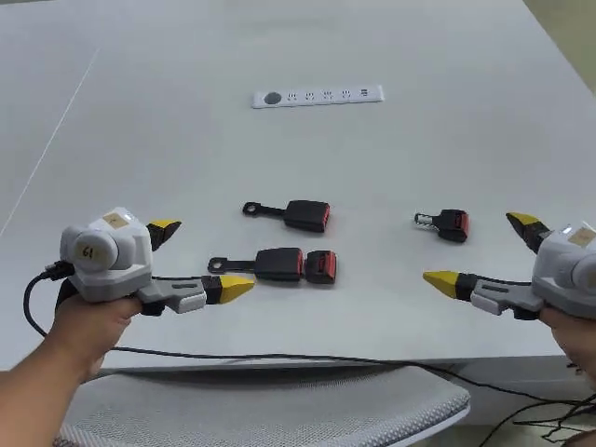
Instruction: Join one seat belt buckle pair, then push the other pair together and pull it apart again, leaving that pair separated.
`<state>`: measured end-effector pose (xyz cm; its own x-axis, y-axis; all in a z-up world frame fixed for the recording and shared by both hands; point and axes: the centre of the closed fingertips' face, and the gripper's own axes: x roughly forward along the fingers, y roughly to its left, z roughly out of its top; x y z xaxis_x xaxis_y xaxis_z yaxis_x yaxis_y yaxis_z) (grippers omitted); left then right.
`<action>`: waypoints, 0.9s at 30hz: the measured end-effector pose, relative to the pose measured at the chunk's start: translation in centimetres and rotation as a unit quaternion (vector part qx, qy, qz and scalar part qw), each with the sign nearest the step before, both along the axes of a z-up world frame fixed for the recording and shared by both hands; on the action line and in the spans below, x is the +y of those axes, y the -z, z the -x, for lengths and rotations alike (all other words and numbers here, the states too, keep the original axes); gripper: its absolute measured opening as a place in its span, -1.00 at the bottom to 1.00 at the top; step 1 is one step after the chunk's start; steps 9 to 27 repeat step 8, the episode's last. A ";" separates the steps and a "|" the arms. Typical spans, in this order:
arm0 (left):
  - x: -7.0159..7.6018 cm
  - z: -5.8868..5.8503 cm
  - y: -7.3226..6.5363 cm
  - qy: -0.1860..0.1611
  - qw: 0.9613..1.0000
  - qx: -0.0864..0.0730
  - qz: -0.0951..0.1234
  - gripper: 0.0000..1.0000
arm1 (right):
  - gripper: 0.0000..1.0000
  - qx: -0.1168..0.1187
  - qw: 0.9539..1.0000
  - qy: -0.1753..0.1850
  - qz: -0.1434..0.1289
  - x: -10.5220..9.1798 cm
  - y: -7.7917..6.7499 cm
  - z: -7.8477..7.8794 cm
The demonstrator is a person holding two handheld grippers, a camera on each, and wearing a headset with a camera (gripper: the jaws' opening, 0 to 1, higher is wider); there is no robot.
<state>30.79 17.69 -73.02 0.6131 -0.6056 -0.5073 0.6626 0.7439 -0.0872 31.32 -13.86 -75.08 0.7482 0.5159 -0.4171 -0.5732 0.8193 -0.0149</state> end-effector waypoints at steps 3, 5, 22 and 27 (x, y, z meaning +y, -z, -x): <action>0.1 0.4 0.5 -0.003 1.000 0.005 -0.002 1.00 | 0.99 0.003 1.000 -0.006 0.005 0.3 0.6 0.6; 0.0 0.8 0.8 -0.003 1.000 0.013 0.000 1.00 | 0.99 0.011 1.000 -0.004 0.002 0.4 1.2 0.9; 0.0 1.0 1.0 -0.005 1.000 0.012 0.002 1.00 | 0.99 0.019 1.000 0.001 -0.003 0.7 1.6 1.3; 0.0 1.0 1.0 -0.005 1.000 0.012 0.002 1.00 | 0.99 0.019 1.000 0.001 -0.003 0.7 1.6 1.3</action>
